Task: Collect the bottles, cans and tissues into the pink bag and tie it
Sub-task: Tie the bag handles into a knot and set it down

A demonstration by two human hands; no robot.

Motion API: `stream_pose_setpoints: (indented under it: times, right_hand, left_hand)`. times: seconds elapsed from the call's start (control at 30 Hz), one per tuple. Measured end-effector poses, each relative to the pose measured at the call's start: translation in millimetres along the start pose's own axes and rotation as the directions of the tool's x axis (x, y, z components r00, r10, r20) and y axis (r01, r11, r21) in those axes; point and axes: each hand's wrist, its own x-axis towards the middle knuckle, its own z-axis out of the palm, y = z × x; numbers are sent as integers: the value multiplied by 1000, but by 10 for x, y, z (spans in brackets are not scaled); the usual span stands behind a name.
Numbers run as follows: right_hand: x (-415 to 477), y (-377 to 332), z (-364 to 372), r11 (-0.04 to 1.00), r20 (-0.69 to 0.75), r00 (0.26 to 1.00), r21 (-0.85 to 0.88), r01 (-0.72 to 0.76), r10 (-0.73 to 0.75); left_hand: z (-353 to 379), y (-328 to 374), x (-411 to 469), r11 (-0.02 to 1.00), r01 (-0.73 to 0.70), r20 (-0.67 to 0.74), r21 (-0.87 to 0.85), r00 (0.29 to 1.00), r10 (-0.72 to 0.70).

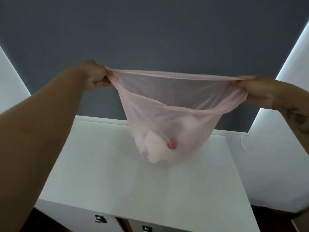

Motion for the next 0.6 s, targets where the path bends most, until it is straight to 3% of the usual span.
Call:
stream_pose_setpoints:
  times: [0.07,0.17,0.27,0.33,0.53,0.6]
  right_hand:
    - [59,7,-28,980,-34,999,195,38,-32]
    - [110,19,57,909,-161,986,417,28,44]
    - [134,39,266,887,-249,958,462,-12,143]
    - [191,65,384,886,-303,930,461,-47,207]
    - [327,86,510,918,-214,968,396,-37,131]
    - [374,70,538,941,-267,960,338,12,84]
  left_hand:
    - [209,8,9,999,-34,-78,-18,996,32]
    - [458,9,67,984,-29,-185,-177,983,-4]
    - [677,-3,168,928,-40,-288,-370,955,-74]
    - [827,17,177,913,-49,-313,-405,946,-88]
    - [737,-13,364,983,-107,-93,-151,991,93]
    - [646,-60,499,986,-164,-55,13,985,165]
